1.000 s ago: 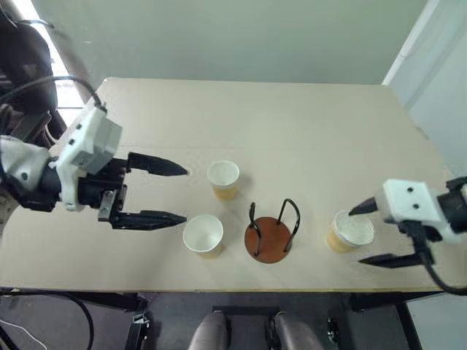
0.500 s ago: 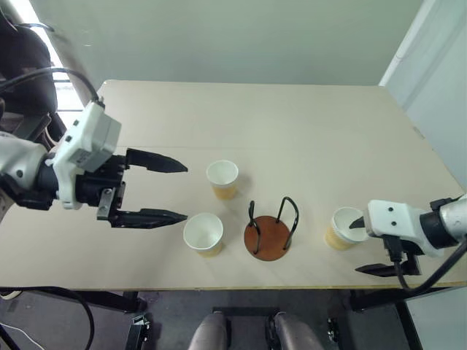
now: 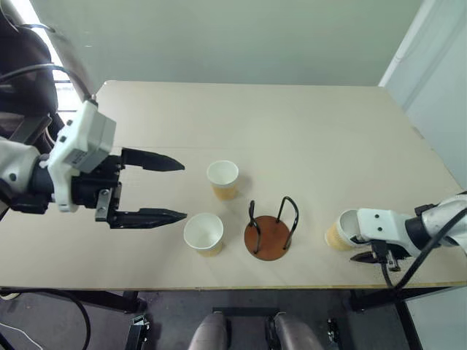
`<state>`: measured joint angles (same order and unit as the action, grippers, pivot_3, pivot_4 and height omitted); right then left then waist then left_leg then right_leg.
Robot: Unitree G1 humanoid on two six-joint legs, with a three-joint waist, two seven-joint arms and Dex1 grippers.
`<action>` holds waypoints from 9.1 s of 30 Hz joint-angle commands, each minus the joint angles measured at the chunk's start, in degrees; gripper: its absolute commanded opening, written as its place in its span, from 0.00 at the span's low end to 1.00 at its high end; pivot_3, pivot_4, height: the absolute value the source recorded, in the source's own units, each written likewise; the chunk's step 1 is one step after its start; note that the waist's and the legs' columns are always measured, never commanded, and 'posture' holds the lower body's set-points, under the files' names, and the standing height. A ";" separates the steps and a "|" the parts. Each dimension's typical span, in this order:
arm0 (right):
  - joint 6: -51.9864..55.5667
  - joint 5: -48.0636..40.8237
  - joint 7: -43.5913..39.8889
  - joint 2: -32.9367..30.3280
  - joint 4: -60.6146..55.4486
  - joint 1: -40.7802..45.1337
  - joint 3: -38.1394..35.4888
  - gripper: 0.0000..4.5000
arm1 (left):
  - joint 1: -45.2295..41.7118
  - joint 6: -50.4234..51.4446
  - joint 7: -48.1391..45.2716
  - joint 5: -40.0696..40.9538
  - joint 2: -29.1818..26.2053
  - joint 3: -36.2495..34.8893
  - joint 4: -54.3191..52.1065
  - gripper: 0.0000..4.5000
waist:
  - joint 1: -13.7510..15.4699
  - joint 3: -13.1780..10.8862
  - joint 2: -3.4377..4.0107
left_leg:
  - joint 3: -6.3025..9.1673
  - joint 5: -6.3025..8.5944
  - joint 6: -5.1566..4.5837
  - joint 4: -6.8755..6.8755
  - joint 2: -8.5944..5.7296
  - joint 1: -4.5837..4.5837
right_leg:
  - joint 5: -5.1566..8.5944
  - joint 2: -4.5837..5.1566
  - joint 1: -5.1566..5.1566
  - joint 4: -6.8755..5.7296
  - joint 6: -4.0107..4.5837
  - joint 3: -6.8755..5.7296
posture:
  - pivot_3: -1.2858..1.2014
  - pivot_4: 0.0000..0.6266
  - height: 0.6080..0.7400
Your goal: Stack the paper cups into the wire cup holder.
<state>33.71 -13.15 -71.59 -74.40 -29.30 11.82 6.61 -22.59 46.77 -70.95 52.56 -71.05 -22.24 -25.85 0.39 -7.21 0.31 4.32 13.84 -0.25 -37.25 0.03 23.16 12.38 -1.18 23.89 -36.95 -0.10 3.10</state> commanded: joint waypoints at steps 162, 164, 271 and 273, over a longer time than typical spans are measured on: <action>-2.53 -15.70 -2.34 -0.09 10.63 21.92 -19.89 1.00 | -54.34 -34.60 -21.55 -23.63 21.86 48.02 35.46 0.00 | 0.35 -0.04 0.27 | -0.25 0.51 -0.63 -1.13 0.29 0.69 | -0.69 -0.21 0.29 0.23 -0.35 0.19 | 0.52 0.24 1.00; -1.76 -15.77 -1.93 -0.70 9.82 20.70 -21.13 1.00 | -56.05 -36.42 -21.55 -21.34 22.56 51.09 35.61 0.00 | 0.37 -0.05 0.29 | -0.25 0.52 -0.64 -1.14 0.30 0.80 | -0.71 -0.21 0.36 0.29 -0.42 0.18 | 0.52 0.24 1.00; 11.90 -37.18 -3.51 -4.07 -2.67 2.76 -47.95 1.00 | -46.30 -67.88 -19.00 -53.24 38.52 51.32 79.89 0.63 | 1.59 0.07 0.77 | -0.34 0.81 -1.47 -1.89 -0.20 1.16 | -0.81 0.22 0.07 0.84 -1.34 0.28 | 0.52 0.24 1.00; 12.15 -37.02 -3.46 -3.95 -2.91 2.54 -48.19 1.00 | -46.80 -68.71 -18.73 -54.16 38.86 50.47 80.90 0.48 | 1.59 0.07 0.77 | -0.35 0.81 -1.48 -1.88 -0.20 1.16 | -0.80 0.22 0.07 0.84 -1.35 0.28 | 0.52 0.24 1.00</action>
<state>45.74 -50.33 -75.23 -77.39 -31.80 14.01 -39.31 -68.36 -20.67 -89.64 -0.86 -32.36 30.03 54.68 1.98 -7.14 1.08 3.98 14.65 -1.73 -39.13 -0.17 24.32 11.58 -0.96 23.96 -36.11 -1.47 3.38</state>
